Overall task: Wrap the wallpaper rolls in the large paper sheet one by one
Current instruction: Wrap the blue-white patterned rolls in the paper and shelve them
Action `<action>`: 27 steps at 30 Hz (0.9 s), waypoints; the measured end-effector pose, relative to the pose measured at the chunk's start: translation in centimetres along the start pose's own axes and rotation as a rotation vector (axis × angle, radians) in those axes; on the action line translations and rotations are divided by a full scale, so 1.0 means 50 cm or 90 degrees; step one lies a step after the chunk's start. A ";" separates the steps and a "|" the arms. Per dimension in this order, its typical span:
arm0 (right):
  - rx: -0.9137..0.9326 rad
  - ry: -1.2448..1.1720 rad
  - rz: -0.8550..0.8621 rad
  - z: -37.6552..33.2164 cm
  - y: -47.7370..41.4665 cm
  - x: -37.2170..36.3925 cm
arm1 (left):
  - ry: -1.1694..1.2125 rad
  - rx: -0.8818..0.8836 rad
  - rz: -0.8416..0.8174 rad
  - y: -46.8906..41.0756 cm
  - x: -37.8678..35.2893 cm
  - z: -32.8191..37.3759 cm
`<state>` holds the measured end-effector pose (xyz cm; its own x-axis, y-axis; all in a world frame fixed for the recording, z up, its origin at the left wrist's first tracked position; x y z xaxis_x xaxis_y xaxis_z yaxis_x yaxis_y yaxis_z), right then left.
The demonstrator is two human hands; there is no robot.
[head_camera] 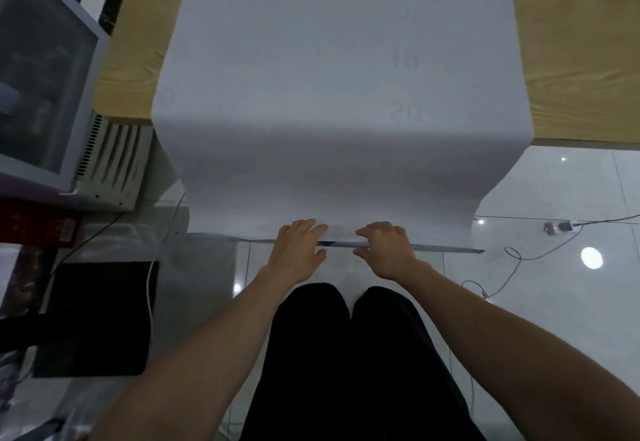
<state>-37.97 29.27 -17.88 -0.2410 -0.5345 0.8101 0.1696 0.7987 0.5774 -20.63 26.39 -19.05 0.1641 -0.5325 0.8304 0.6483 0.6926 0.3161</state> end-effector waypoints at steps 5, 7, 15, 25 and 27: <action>0.012 0.040 0.020 -0.003 -0.018 -0.026 | 0.003 -0.016 0.023 0.000 -0.023 -0.015; 0.016 0.012 0.018 -0.006 -0.015 -0.031 | 0.007 -0.021 0.036 0.002 -0.027 -0.017; -0.038 -0.119 -0.014 -0.006 0.019 0.007 | -0.010 -0.078 0.156 0.026 0.024 -0.008; -0.090 -0.270 -0.100 0.004 0.118 0.110 | -0.008 -0.203 0.211 0.103 0.136 0.055; -0.092 -0.306 -0.098 0.001 0.135 0.133 | 0.008 -0.204 0.205 0.114 0.150 0.065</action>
<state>-38.50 31.13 -8.60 -0.6789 -0.4291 0.5958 0.2188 0.6564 0.7220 -18.13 27.91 -9.53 0.4024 -0.3216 0.8571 0.7597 0.6397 -0.1166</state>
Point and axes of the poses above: each hand's wrist, its own y-axis away from the middle knuckle, its own x-axis out of the back of the hand, z = x × y, the point moved 4 cm from there along -y, towards the middle knuckle, and after that the axes turned 13 degrees about -x, right-handed, at the moved point
